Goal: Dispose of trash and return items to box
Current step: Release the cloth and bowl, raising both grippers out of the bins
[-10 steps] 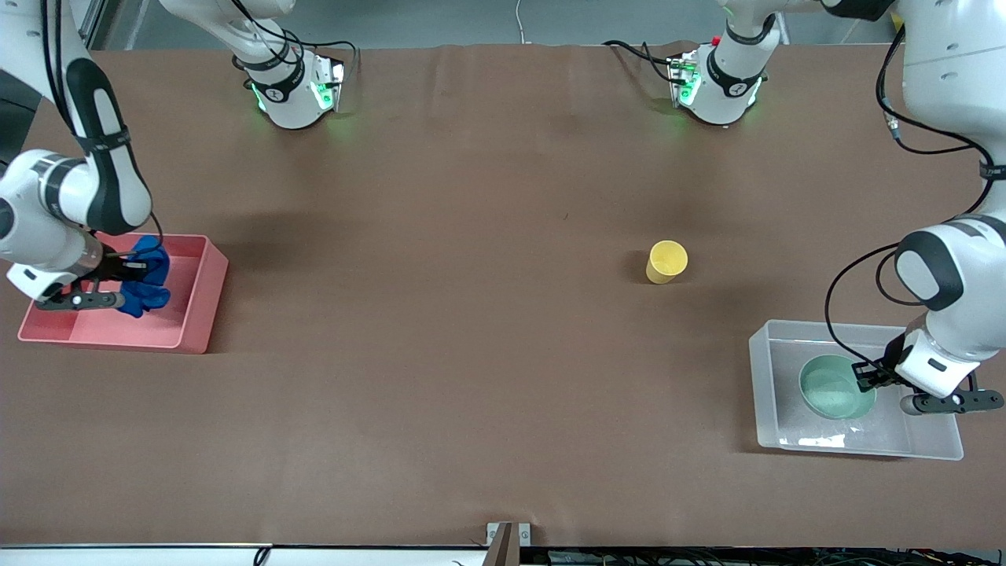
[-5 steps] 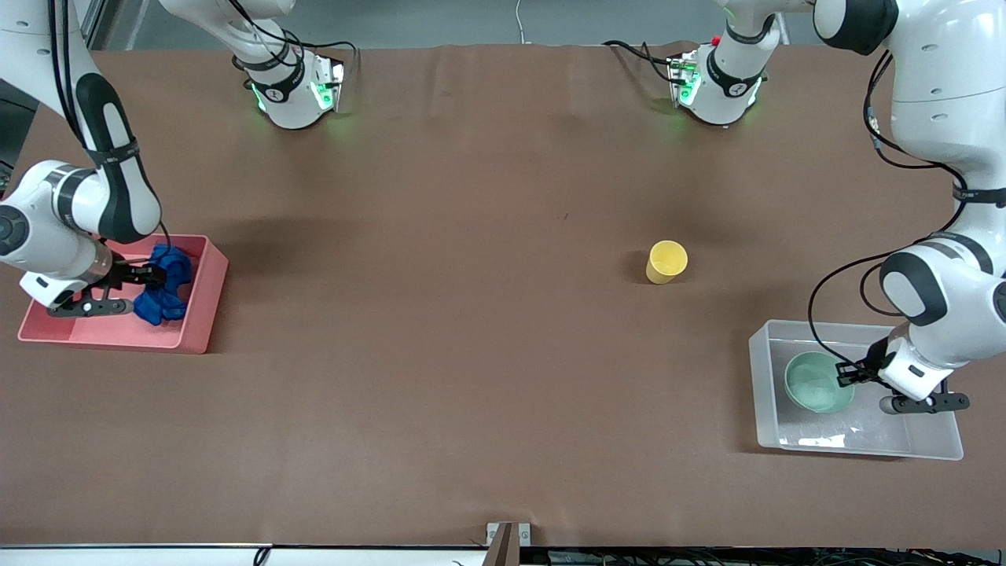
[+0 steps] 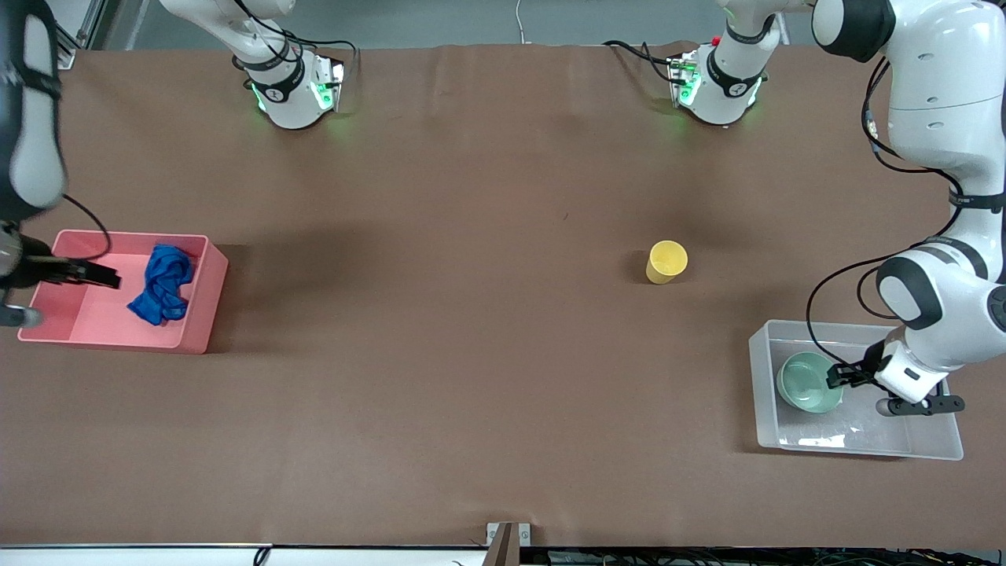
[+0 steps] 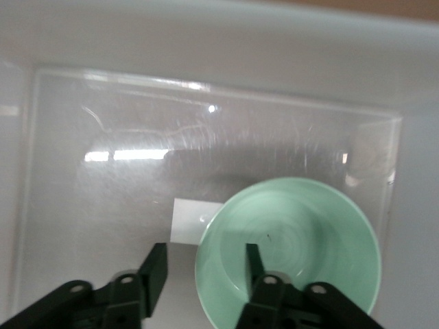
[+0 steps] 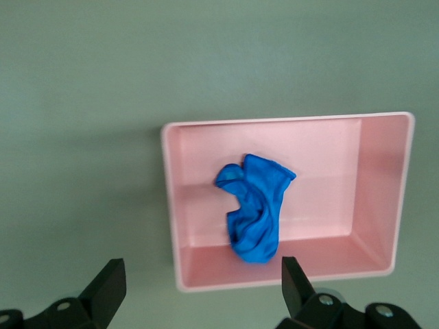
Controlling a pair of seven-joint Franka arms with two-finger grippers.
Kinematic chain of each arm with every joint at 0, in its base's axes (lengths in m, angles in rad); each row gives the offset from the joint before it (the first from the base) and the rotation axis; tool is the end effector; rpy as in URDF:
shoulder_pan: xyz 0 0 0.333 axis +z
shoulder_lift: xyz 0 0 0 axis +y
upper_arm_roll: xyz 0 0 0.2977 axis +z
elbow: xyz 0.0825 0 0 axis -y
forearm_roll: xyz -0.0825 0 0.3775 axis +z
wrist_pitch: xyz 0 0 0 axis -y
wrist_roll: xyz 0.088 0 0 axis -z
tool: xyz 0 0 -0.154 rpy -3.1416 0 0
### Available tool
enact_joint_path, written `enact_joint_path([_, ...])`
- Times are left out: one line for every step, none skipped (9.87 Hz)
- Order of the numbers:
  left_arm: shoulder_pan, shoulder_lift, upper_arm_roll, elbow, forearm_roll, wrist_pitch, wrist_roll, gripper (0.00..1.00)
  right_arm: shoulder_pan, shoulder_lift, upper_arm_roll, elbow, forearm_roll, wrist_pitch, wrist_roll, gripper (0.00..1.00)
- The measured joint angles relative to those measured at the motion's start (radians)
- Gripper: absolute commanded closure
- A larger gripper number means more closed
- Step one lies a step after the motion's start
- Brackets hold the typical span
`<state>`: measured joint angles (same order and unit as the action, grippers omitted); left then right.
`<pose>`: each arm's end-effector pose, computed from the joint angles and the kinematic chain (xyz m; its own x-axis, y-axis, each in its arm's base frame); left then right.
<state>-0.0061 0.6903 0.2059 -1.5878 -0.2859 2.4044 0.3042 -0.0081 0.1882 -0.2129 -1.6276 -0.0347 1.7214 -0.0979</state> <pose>0.6935 0.1148 0.1940 0.9863 0.0414 0.1599 0.0349 -0.9984 0.0436 0.5815 -0.1290 0.4395 0.9884 -0.1168 -0.0971 -0.1109 -0.9918 0.0640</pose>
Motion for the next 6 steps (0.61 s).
enact_joint_path([-0.003,-0.04,-0.002,0.012,0.0,-0.002,0.004,0.0,-0.001,-0.032,0.019,0.067,0.021,-0.077,0.029,0.0])
enact_joint_path([-0.005,-0.098,-0.009,0.018,0.01,-0.026,0.008,0.0,-0.009,-0.06,0.028,0.123,0.05,-0.148,0.038,0.0])
enact_joint_path([-0.005,-0.169,-0.028,0.018,0.055,-0.084,0.008,0.0,-0.036,-0.084,0.047,0.169,0.069,-0.219,0.038,0.0])
enact_joint_path([-0.005,-0.244,-0.053,0.012,0.113,-0.153,-0.003,0.0,-0.066,-0.109,0.072,0.206,0.074,-0.281,0.038,0.0])
enact_joint_path([-0.006,-0.322,-0.081,-0.014,0.148,-0.2,-0.033,0.0,-0.078,-0.141,0.087,0.221,0.074,-0.314,0.038,0.0])
enact_joint_path([-0.006,-0.404,-0.108,-0.069,0.158,-0.225,-0.061,0.0,-0.078,-0.17,0.093,0.216,0.074,-0.326,0.038,0.0])
